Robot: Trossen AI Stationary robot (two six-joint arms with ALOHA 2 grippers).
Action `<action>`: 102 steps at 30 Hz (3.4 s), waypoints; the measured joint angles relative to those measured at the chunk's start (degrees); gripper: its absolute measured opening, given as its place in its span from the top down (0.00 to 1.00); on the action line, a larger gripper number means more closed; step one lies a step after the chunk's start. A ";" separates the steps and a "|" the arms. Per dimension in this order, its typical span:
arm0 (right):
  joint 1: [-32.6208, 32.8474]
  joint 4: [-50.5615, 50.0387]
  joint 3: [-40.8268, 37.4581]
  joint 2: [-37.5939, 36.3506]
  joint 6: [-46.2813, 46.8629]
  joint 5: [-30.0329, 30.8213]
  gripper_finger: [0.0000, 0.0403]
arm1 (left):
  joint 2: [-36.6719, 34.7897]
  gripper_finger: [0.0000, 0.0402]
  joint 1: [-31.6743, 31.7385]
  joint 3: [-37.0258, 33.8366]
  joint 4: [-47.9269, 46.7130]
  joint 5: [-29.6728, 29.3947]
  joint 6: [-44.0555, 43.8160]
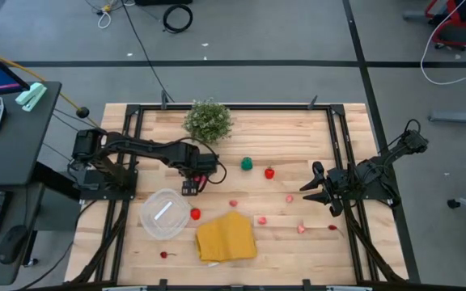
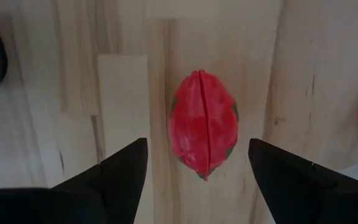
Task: Pick and placing Produce into tupperware
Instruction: Put the dragon fruit into the transparent bin
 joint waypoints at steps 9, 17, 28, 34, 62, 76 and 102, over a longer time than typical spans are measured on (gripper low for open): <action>-0.01 0.45 0.00 0.02 -2.20 1.24 0.64 | 0.00 0.29 0.06 0.00 1.90 0.00 0.95; -0.01 3.26 0.01 0.01 -8.94 2.70 0.64 | 0.00 0.29 0.06 0.00 2.05 0.02 -0.97; -0.01 3.04 0.01 0.01 -10.53 2.63 0.64 | 0.00 0.29 -0.04 0.00 2.03 3.26 -4.07; -0.01 3.02 0.01 0.00 -9.72 2.55 0.64 | 0.00 0.29 0.19 0.00 2.00 3.19 -4.17; -0.01 2.77 0.01 0.00 -10.58 2.59 0.64 | 8.33 0.29 2.64 0.02 2.27 0.83 -4.88; -0.01 1.89 0.01 0.02 -10.62 2.59 0.64 | 8.26 0.45 1.83 0.01 0.96 0.82 -1.04; -0.01 1.45 0.01 0.02 -30.55 2.66 0.64 | 8.22 0.48 -3.11 13.87 -27.57 0.41 -13.41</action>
